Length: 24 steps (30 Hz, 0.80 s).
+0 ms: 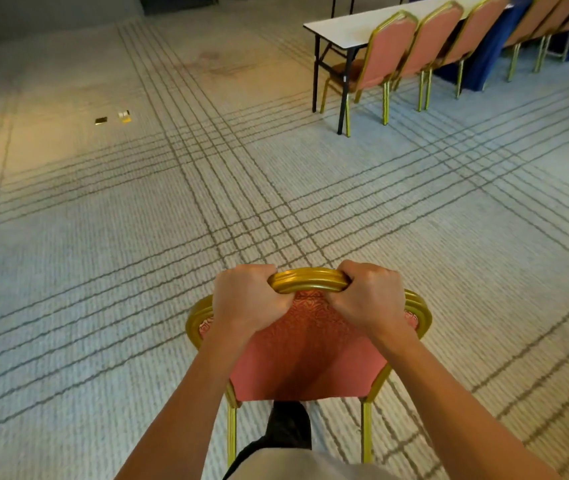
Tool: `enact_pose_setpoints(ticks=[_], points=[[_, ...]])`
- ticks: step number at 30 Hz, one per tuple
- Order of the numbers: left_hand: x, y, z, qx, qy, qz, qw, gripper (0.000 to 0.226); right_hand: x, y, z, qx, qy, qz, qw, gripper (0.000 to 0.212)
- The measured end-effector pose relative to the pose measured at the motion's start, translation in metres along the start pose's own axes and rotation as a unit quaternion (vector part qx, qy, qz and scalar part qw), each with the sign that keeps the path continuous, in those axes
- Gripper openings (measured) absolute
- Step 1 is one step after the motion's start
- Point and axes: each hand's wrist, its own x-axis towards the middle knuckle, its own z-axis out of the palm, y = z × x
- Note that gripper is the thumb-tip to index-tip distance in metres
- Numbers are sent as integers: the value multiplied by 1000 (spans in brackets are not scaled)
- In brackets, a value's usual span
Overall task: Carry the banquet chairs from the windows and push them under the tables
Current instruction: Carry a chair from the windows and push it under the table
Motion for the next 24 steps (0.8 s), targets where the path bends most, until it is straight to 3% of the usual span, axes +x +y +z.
enact_pose_setpoints(ticks=[5, 13, 24], points=[[103, -31, 19, -12, 30, 33, 999, 42, 98, 8, 37, -14, 15, -4, 1000, 26], [242, -55, 47, -16, 15, 57, 998, 45, 231, 41, 81, 8, -1, 3, 1000, 26], [459, -89, 124, 6, 21, 24, 999, 45, 441, 120, 196, 54, -9, -24, 998, 28]])
